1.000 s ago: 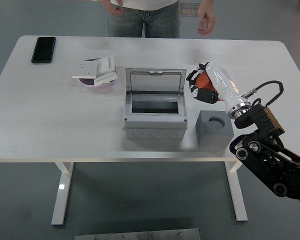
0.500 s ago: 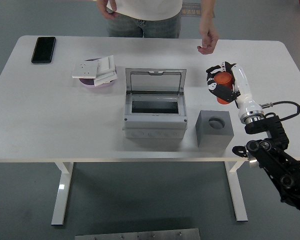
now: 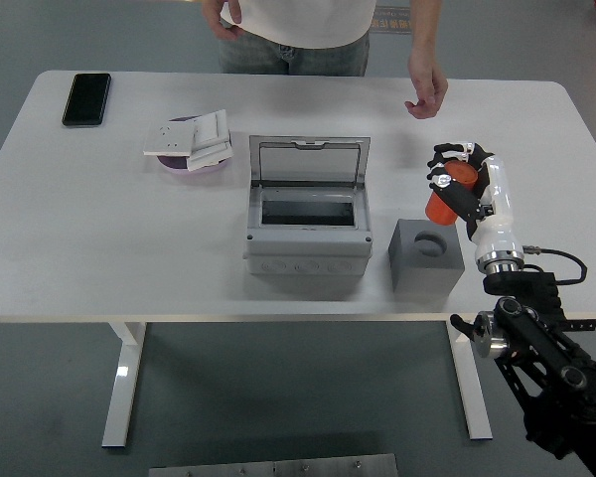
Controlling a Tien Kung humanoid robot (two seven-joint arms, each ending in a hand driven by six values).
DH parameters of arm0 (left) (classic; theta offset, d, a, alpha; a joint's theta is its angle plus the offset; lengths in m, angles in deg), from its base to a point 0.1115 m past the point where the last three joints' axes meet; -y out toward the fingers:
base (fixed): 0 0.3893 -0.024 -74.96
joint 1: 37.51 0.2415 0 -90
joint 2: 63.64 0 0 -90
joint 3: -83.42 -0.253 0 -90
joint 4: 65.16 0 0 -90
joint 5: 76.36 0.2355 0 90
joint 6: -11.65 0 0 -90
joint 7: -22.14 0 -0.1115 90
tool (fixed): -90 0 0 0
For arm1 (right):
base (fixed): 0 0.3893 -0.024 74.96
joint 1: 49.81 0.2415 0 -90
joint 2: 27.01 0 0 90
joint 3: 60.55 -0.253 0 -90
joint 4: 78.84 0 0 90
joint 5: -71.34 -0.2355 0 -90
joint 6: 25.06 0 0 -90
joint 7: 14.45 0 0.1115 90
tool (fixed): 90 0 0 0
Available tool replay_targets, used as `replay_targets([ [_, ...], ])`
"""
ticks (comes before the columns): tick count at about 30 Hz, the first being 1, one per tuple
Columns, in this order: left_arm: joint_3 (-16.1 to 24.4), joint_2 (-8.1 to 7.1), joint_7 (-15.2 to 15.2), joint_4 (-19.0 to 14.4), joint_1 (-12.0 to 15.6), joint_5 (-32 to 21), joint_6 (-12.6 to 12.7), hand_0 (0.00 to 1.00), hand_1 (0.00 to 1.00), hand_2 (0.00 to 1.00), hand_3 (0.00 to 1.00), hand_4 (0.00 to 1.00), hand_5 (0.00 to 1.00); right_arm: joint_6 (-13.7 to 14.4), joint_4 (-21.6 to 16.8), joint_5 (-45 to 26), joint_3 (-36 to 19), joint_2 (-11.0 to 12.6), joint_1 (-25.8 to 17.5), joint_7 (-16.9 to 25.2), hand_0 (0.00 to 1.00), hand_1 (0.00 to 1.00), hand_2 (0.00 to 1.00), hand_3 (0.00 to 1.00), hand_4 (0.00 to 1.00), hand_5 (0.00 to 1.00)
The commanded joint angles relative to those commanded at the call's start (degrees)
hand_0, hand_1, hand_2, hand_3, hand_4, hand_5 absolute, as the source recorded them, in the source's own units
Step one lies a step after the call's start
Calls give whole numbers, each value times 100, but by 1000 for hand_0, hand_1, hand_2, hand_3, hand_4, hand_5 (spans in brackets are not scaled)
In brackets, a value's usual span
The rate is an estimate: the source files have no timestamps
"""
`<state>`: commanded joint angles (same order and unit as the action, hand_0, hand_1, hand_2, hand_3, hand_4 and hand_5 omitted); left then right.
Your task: Fetch the battery,place it into the box,close the lid of the box
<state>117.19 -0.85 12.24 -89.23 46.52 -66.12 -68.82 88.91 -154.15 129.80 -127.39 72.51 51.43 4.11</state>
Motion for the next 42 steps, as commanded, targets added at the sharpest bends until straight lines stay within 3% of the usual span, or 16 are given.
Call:
replay_targets([
  [22, 115, 67, -97, -3, -88, 257, -32, 604, 758, 639, 573, 639, 141, -127, 17, -141, 131, -13, -237, 256, 343, 312, 304, 319, 185, 2],
  [33, 172, 102, -144, -1, -152, 405, -62, 604, 757, 638, 574, 641, 138, 135, -19, -165, 217, -30, -292, 731, 352, 314, 306, 318, 198, 2],
  [42, 224, 113, -190, -7, -153, 495, -65, 603, 758, 637, 574, 639, 138, 206, 251, -387, 289, -104, -286, 1037, 377, 311, 299, 312, 208, 2],
])
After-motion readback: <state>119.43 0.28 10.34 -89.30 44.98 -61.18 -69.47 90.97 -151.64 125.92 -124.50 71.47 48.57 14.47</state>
